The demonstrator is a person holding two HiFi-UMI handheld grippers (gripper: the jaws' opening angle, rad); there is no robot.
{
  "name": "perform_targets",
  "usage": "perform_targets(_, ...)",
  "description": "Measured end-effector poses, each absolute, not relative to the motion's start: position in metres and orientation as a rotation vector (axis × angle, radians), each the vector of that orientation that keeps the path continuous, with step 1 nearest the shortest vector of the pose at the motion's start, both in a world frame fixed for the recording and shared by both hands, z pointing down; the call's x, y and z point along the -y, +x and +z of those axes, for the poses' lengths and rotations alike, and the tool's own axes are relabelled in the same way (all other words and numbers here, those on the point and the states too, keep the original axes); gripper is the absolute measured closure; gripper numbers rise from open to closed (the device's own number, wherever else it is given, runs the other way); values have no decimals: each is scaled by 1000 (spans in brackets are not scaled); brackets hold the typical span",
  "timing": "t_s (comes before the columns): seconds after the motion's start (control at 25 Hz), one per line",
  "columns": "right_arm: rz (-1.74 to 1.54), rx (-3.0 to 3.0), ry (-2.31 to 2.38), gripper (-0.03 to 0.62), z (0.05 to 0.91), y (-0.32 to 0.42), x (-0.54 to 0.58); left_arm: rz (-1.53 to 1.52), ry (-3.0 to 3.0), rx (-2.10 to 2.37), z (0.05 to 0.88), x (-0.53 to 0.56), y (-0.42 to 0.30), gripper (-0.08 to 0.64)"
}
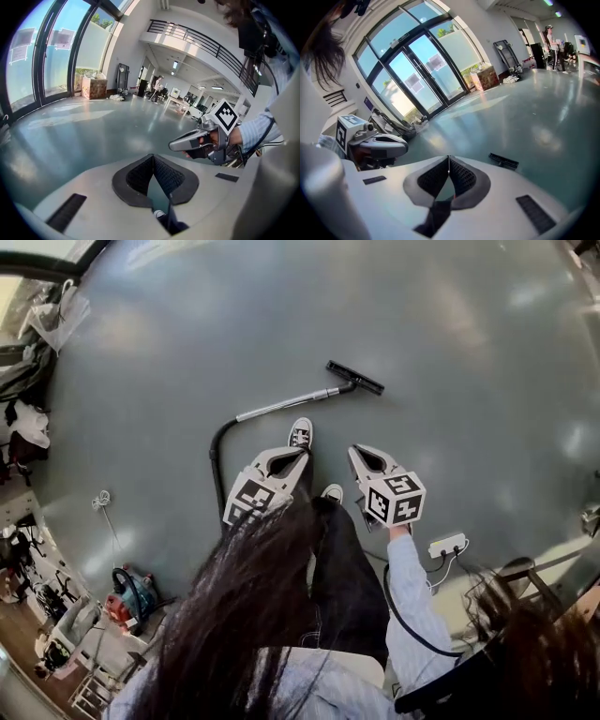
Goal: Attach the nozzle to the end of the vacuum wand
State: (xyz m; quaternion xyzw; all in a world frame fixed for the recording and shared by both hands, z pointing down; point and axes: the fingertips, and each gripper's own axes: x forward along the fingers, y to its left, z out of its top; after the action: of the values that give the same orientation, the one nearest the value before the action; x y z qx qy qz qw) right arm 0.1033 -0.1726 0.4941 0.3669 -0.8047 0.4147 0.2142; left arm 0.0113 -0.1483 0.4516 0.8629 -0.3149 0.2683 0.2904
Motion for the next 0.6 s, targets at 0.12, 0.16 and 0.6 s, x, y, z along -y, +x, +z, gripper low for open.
perform_targets(0.12, 1144, 2257, 1025, 583, 444, 102, 144, 691, 2343, 838, 404, 126, 26, 552)
perform_targets(0.16, 1137, 2267, 1018, 583, 427, 102, 133, 684, 2361, 837, 387, 115, 31, 553)
perform_targets(0.6, 1059, 2267, 1051, 583, 331, 97, 56, 634, 2360, 868, 309, 31, 18, 554)
